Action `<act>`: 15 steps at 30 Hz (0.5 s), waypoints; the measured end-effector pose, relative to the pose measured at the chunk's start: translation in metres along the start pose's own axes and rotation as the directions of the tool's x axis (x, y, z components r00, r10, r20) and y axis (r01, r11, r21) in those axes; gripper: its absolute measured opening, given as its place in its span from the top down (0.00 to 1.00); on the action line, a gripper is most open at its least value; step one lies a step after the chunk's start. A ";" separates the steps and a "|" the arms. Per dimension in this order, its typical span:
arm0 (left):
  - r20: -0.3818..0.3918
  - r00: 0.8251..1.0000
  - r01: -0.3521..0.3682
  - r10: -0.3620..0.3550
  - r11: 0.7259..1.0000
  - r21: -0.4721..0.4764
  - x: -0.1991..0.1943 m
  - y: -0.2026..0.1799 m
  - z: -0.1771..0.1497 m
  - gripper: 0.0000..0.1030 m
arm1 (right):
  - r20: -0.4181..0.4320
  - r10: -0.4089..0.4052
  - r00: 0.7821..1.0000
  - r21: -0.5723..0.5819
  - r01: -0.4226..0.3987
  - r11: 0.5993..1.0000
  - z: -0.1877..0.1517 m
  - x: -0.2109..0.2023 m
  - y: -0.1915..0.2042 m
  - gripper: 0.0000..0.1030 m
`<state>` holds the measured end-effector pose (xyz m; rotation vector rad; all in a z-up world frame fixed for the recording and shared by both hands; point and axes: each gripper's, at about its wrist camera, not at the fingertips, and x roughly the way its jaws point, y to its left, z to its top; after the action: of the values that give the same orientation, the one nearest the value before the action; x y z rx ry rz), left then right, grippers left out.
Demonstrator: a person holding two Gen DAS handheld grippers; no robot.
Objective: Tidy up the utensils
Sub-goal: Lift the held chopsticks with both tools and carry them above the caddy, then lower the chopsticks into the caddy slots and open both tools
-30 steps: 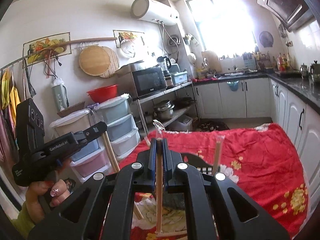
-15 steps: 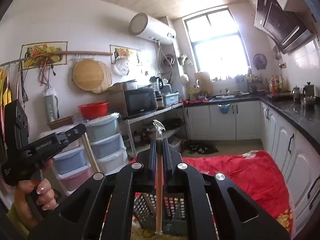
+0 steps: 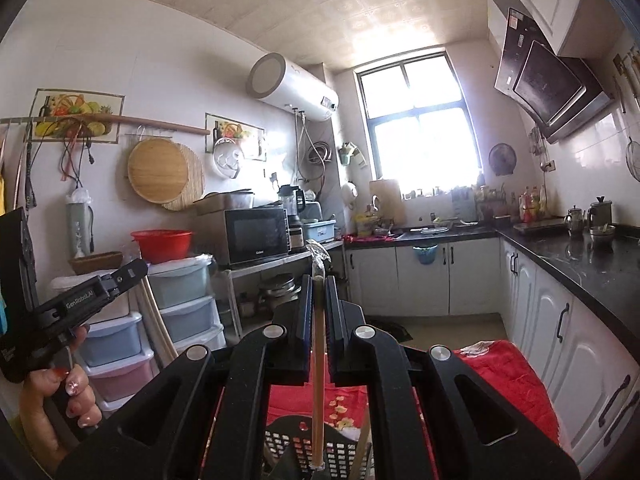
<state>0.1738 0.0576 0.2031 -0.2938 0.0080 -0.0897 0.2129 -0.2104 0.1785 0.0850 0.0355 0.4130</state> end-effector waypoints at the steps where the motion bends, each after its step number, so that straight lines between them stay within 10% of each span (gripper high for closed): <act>1: 0.002 1.000 -0.005 0.005 1.000 0.002 0.003 0.000 -0.004 0.98 | 0.002 -0.003 1.000 -0.001 0.003 1.000 -0.001 0.002 0.000 0.94; 15: 0.003 1.000 -0.024 0.023 1.000 0.011 0.023 0.007 -0.049 0.98 | -0.005 -0.018 1.000 -0.027 0.018 0.999 -0.037 0.026 -0.001 0.94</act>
<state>0.1964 0.0481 0.1544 -0.2830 0.0081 -0.0659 0.2354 -0.1978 0.1406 0.0567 0.0353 0.3960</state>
